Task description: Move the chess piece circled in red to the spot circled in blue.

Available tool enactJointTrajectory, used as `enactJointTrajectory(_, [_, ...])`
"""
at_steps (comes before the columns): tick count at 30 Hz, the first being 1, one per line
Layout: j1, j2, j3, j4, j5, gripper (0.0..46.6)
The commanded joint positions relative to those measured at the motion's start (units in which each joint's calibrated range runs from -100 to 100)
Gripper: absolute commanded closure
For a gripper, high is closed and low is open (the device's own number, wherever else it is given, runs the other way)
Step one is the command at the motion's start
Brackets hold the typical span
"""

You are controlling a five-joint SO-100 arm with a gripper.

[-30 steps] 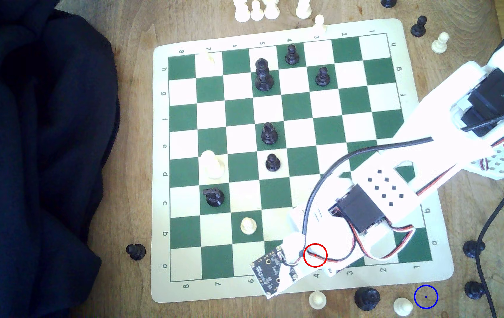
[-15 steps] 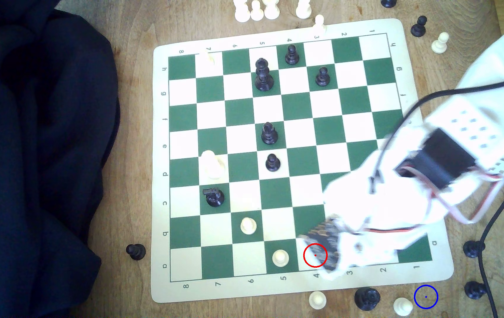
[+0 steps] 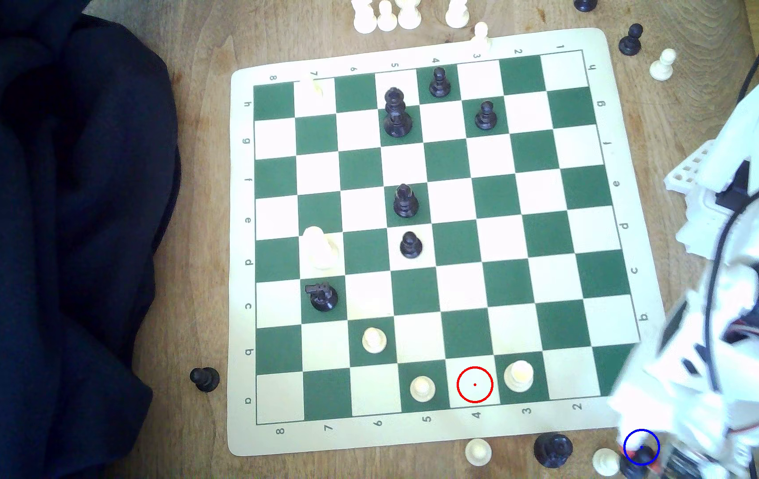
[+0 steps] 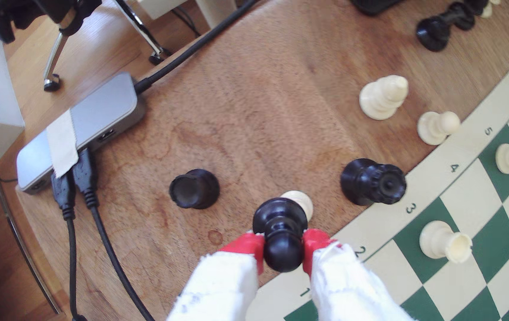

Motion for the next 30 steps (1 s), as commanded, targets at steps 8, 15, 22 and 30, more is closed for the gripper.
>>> enactJointTrajectory(8, [-1.2,8.8,0.06,-2.28,0.88,44.2])
enactJointTrajectory(15, [-1.75,10.66,1.78,-2.93,0.49,44.2])
enactJointTrajectory(22, [-2.76,11.17,1.96,-3.83,0.44,44.1])
enactJointTrajectory(30, [-2.37,15.25,1.6,-4.82,0.88,44.1])
